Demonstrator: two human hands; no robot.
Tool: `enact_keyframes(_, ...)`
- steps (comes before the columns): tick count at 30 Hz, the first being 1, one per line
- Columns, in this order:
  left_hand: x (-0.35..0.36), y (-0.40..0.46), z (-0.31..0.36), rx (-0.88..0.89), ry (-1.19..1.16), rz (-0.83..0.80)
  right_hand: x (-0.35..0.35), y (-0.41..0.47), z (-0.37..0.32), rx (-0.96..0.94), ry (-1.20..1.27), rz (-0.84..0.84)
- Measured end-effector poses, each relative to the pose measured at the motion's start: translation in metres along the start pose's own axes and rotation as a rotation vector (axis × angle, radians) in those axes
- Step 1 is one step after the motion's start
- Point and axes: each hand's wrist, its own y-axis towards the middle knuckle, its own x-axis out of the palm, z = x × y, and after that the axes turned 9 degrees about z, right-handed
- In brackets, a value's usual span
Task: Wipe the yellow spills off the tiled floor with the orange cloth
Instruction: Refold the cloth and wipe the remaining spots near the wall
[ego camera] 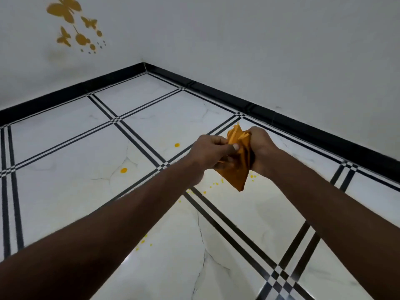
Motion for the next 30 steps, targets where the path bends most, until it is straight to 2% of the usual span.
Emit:
enact_keyframes(4, -0.028, 0.002, 0.017, -0.091, -0.115, 0.173, -0.024, -0.006, -0.016, 0.014, 0.213, 0.094)
enact_keyframes(5, -0.037, 0.005, 0.016, -0.134, -0.017, 0.178, -0.029, -0.003, -0.019, 0.008, 0.240, 0.088)
enact_keyframes(7, -0.055, 0.011, 0.008, -0.162, 0.406, 0.155, -0.039, -0.006, -0.022, -0.028, 0.256, 0.015)
enact_keyframes(8, -0.059, 0.015, 0.005, -0.104, 0.583, 0.159, -0.043, -0.009, -0.025, -0.053, 0.281, -0.043)
enact_keyframes(9, -0.060, 0.019, 0.005, -0.023, 0.660, 0.168, -0.046, -0.013, -0.028, -0.066, 0.302, -0.101)
enact_keyframes(10, -0.058, 0.021, 0.008, 0.054, 0.642, 0.124, -0.047, -0.019, -0.032, -0.084, 0.287, -0.157)
enact_keyframes(11, -0.054, 0.020, 0.013, 0.114, 0.559, 0.015, -0.046, -0.026, -0.034, -0.108, 0.249, -0.188)
enact_keyframes(13, -0.039, 0.019, 0.021, 0.115, 0.353, -0.232, -0.043, -0.036, -0.037, -0.152, 0.153, -0.201)
enact_keyframes(14, -0.032, 0.018, 0.020, 0.093, 0.279, -0.285, -0.043, -0.042, -0.038, -0.159, 0.115, -0.202)
enact_keyframes(16, -0.025, 0.013, 0.017, 0.051, 0.185, -0.263, -0.045, -0.050, -0.042, -0.151, 0.113, -0.159)
enact_keyframes(18, -0.023, 0.013, 0.012, 0.022, 0.141, -0.169, -0.053, -0.047, -0.043, -0.103, 0.233, -0.094)
enact_keyframes(21, -0.018, 0.013, 0.005, -0.018, 0.072, -0.008, -0.061, -0.021, -0.016, 0.059, 0.398, 0.007)
enact_keyframes(23, -0.014, 0.012, 0.003, -0.089, 0.060, 0.096, -0.061, -0.007, 0.016, 0.206, 0.289, -0.044)
enact_keyframes(25, -0.014, 0.012, 0.002, -0.149, 0.073, 0.116, -0.058, -0.005, 0.031, 0.276, 0.152, -0.173)
enact_keyframes(27, -0.020, 0.009, 0.005, -0.156, 0.063, 0.062, -0.056, -0.008, 0.026, 0.180, -0.011, -0.237)
enact_keyframes(30, -0.032, 0.005, 0.012, -0.122, 0.069, 0.017, -0.057, -0.007, 0.011, -0.060, -0.201, -0.203)
